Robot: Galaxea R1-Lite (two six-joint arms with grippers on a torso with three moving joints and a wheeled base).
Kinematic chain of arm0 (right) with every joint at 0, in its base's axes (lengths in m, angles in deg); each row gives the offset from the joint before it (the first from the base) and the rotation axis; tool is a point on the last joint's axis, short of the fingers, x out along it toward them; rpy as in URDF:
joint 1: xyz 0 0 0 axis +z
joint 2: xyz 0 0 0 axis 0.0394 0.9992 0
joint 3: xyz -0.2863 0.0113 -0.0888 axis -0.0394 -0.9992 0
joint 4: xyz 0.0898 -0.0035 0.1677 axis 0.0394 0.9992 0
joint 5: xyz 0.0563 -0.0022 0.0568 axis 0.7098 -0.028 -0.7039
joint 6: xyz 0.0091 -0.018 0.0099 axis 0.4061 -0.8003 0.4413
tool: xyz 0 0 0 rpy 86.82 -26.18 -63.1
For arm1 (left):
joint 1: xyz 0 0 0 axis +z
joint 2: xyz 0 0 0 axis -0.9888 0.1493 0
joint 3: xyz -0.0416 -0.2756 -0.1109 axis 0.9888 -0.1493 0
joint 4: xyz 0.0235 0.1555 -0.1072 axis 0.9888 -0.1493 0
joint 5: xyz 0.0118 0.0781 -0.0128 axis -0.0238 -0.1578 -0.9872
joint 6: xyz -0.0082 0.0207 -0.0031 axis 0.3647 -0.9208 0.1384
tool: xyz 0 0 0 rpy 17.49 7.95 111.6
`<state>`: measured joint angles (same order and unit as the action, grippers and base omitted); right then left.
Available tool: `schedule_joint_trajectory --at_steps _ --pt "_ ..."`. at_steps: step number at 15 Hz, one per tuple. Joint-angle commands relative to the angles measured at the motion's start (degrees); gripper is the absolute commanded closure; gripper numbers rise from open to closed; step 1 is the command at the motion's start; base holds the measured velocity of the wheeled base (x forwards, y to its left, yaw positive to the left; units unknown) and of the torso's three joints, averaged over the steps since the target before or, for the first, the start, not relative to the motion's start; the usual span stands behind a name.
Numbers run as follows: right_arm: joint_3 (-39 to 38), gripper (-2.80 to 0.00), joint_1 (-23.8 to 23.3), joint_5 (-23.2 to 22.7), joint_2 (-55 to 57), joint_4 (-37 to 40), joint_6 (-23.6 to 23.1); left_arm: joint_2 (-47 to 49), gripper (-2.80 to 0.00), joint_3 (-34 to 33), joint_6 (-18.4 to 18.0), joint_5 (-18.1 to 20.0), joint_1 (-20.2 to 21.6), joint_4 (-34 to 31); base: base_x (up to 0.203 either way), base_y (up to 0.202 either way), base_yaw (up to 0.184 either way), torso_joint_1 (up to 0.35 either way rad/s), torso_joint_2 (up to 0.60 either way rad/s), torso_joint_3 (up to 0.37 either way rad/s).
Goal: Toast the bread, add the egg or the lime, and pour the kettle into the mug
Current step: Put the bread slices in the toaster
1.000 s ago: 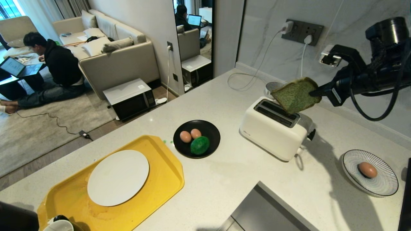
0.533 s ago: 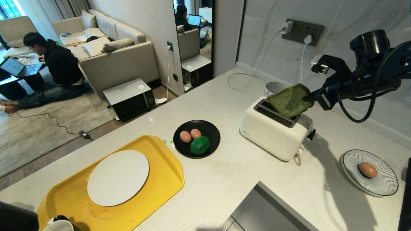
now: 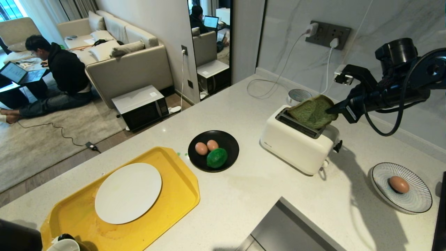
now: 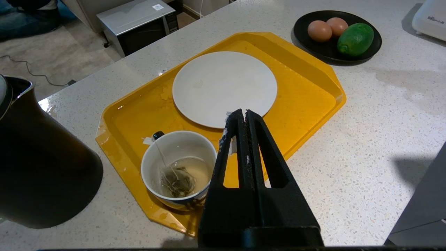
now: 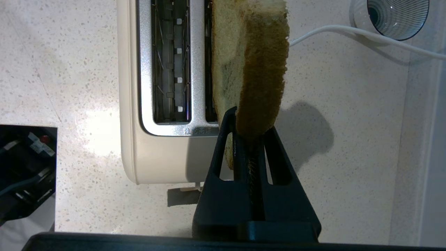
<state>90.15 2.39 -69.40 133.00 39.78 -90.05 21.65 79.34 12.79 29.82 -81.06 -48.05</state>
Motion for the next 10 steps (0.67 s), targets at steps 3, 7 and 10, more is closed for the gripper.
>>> schedule_joint_trajectory --at_steps 3,7,10 --pt "-0.34 -2.8 0.44 -0.12 -0.21 0.17 -0.27 -0.04 0.0 0.0 0.01 -0.04 0.0 0.02 0.0 0.0 0.0 0.0 0.0 0.0" --pt "-0.82 -2.8 0.92 -0.12 -0.3 0.26 -0.21 -0.01 0.0 0.0 0.0 -0.04 0.0 0.02 0.0 0.0 0.0 0.0 0.0 0.0" --pt "-2.67 -2.8 0.71 -0.42 -2.41 0.38 0.32 -0.02 0.0 0.0 0.01 -0.04 0.0 0.02 0.0 0.0 0.0 0.0 0.0 0.0"
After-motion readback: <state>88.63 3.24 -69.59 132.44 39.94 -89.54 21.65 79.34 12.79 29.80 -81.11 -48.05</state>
